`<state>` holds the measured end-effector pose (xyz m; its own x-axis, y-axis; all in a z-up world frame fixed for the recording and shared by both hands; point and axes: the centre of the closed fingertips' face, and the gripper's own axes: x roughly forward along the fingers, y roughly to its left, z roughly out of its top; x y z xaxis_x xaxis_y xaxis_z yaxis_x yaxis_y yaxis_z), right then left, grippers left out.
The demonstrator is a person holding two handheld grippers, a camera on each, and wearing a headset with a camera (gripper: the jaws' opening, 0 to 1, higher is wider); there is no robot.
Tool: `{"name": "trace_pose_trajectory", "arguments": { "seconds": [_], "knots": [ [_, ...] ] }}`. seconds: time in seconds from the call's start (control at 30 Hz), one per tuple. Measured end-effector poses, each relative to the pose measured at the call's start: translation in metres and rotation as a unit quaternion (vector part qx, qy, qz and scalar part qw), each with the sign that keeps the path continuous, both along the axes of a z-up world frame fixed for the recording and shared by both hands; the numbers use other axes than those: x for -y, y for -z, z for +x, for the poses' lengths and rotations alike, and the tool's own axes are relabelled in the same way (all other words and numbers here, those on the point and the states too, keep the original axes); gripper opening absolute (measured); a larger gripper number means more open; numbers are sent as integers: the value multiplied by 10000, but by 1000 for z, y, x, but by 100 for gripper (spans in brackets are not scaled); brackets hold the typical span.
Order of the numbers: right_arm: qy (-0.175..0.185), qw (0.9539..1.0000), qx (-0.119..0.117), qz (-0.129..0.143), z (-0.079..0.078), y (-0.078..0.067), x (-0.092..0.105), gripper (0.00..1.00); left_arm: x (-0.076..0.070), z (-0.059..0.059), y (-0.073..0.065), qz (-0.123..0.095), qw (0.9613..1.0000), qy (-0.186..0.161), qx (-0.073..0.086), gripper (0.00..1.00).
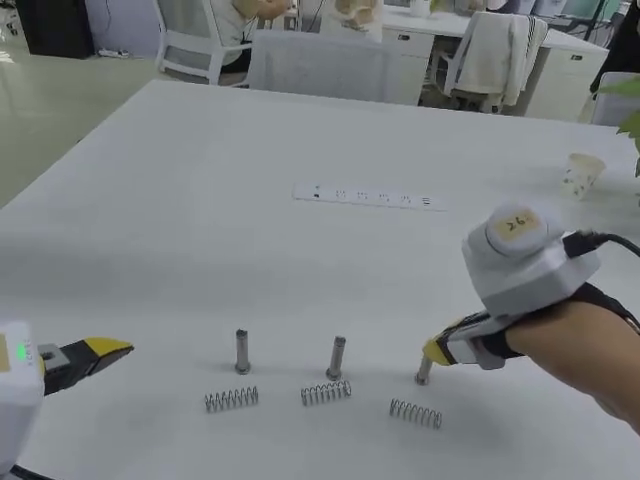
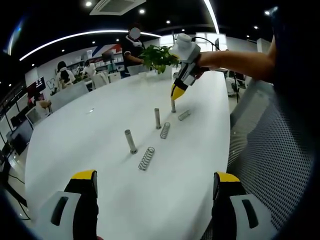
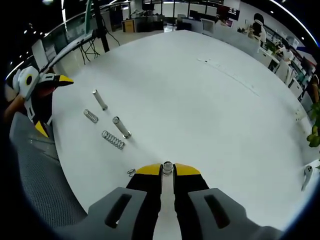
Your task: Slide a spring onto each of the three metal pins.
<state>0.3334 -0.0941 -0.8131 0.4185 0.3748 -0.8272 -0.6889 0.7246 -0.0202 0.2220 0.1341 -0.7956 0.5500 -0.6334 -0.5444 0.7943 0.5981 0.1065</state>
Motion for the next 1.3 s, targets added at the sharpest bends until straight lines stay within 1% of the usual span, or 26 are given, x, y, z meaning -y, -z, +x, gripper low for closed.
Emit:
{"name": "trace_pose_trajectory", "arguments": {
  "seconds": [0.6, 0.77, 1.07, 1.3],
  "knots": [
    [-75, 10000, 41, -21, -1, -1, 2, 8, 1, 0, 2, 3, 10000, 16, -31, 93],
    [-76, 9999, 96, 0, 1, -4, 2, 9, 1, 1, 1, 3, 10000, 23, -20, 93],
    [-114, 9997, 200, 37, 1, -11, 1, 11, 1, 0, 0, 15, 10000, 20, -7, 93],
    [-131, 9991, 396, 46, 2, -26, 3, 11, 2, -1, 0, 20, 10000, 19, -8, 93]
  ]
}}
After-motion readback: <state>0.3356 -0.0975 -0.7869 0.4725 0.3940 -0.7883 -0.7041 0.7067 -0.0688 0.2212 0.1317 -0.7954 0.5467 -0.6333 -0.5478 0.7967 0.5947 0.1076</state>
